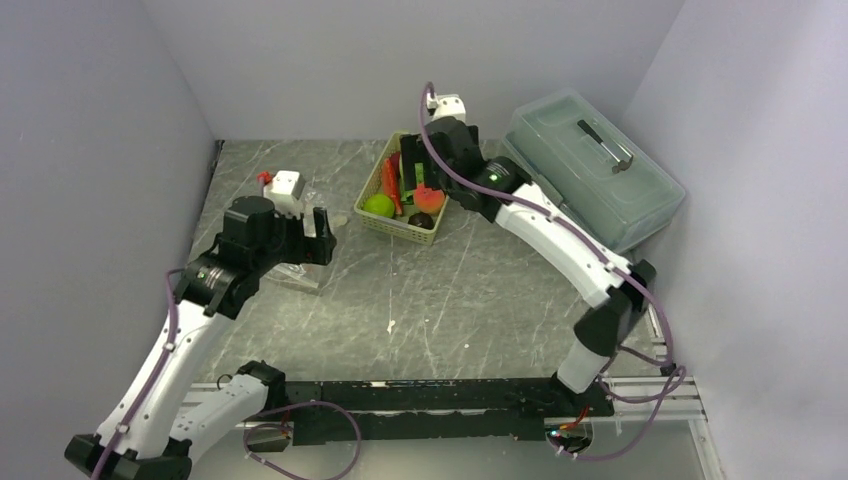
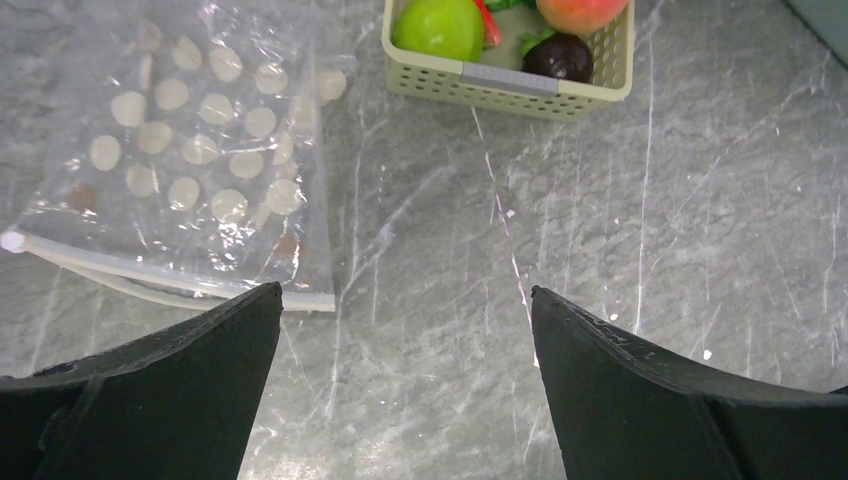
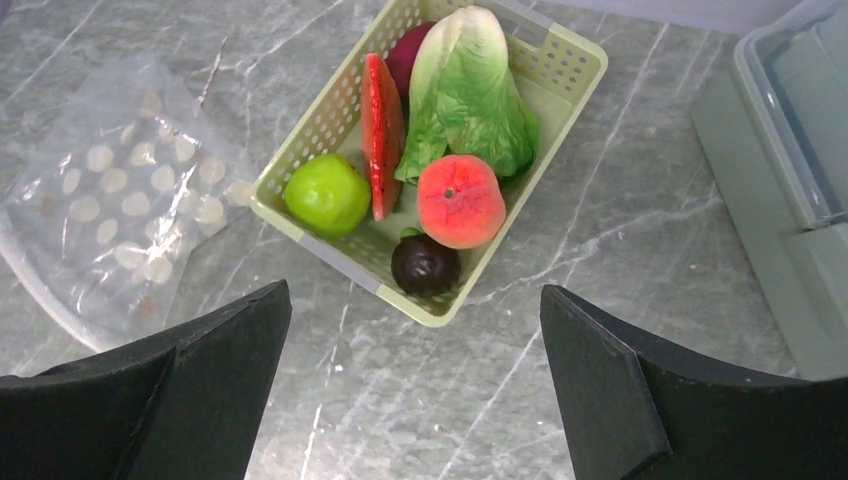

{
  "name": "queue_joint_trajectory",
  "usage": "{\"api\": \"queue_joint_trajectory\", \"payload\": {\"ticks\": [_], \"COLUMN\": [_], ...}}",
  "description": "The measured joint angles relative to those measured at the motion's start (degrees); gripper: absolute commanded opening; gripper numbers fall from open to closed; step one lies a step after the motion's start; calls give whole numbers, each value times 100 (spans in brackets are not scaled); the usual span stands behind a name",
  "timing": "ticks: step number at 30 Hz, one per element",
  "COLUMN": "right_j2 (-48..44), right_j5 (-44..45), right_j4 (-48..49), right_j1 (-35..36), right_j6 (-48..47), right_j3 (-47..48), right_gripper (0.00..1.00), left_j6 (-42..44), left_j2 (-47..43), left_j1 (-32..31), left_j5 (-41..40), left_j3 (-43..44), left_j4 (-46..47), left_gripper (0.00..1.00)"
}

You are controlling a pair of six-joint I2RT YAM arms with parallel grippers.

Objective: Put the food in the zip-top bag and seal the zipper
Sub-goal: Move the bin to the center of the board.

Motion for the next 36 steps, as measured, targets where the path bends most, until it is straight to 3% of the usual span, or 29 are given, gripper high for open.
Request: {"api": "queue_joint_trajectory", "payload": {"ticks": [6,14,36], "right_j2": [1104,1989,3812], "right_j5": [109,-254,-1266], "right_j4": [-463,-697,328], "right_j1": [0,0,0], "right_j6": [358,660,1165], "right_j3": [1121,1932,2813], "right_gripper": [100,100,98], "left_j6": [72,81,90], "left_j2": [-466,-468,-479], "left_j1": [0,0,0], "left_j5": [-243,-393,-476], "left_j3": [-61,-74,-144], "left_j4": [48,63,66], "left_gripper": [100,100,100]}}
